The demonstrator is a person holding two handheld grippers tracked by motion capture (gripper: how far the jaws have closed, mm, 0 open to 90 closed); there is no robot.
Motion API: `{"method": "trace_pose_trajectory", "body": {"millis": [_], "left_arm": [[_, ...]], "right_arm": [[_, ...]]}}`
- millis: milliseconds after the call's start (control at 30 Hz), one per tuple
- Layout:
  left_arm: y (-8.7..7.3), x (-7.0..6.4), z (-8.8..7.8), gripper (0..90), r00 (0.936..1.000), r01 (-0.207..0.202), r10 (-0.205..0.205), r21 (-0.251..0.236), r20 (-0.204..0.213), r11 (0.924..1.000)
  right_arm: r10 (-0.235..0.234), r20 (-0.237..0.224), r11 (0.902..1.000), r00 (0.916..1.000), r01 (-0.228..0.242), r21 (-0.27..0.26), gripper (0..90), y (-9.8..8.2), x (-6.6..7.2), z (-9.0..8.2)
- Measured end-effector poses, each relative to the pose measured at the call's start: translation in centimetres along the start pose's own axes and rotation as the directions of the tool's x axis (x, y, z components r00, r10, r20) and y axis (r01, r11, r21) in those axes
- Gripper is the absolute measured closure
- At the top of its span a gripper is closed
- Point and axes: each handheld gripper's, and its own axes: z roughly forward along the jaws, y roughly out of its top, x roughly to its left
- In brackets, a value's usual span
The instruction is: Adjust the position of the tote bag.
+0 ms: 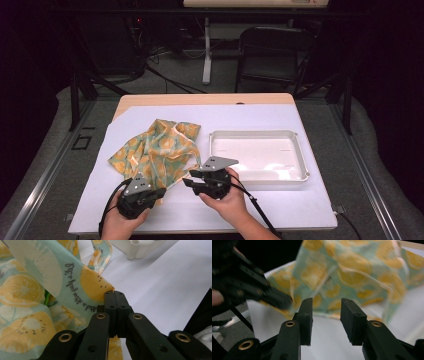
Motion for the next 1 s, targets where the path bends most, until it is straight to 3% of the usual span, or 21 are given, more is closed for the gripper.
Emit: {"method": "trace_pose_trajectory", "body": {"millis": [233, 633, 733, 767, 900, 1000], "left_arm": [[-0.4, -0.1, 0.3, 90.0, 1.0000, 0.004, -0.003, -0.009, 0.008, 1.0000], [-0.3, -0.6, 1.0, 90.0, 0.9991, -0.013, 0.012, 0.021, 0.040, 0.9997], [-0.4, -0.7, 1.2, 90.0, 0.9987, -0.004, 0.002, 0.026, 0.051, 0.9997], [-0.3, -0.7, 1.3, 90.0, 0.9989, -0.021, 0.020, 0.025, 0.041, 0.9995], [-0.3, -0.7, 1.3, 87.7, 0.9986, -0.014, 0.013, 0.027, 0.052, 0.9995], [-0.3, -0.5, 1.0, 84.1, 0.9980, 0.012, -0.013, 0.016, 0.061, 0.9998]], "right_arm": [[-0.001, -0.043, 1.0000, 0.9991, 0.001, 0.002, 62.5, 2.3, 1.5, 2.4], [0.012, -0.066, 0.9989, 0.9978, -0.009, 0.047, 62.7, 2.3, 2.3, 4.7], [0.033, -0.075, 0.9979, 0.9967, -0.029, 0.058, 67.9, 2.2, 2.3, 5.2], [0.035, -0.074, 0.9975, 0.9967, -0.030, 0.063, 70.7, 2.2, 2.3, 5.3], [0.022, -0.072, 0.9968, 0.9971, -0.016, 0.079, 89.4, 2.0, 2.4, 5.4], [0.014, -0.063, 0.9973, 0.9979, -0.010, 0.072, 90.0, 1.9, 2.3, 5.1]]}}
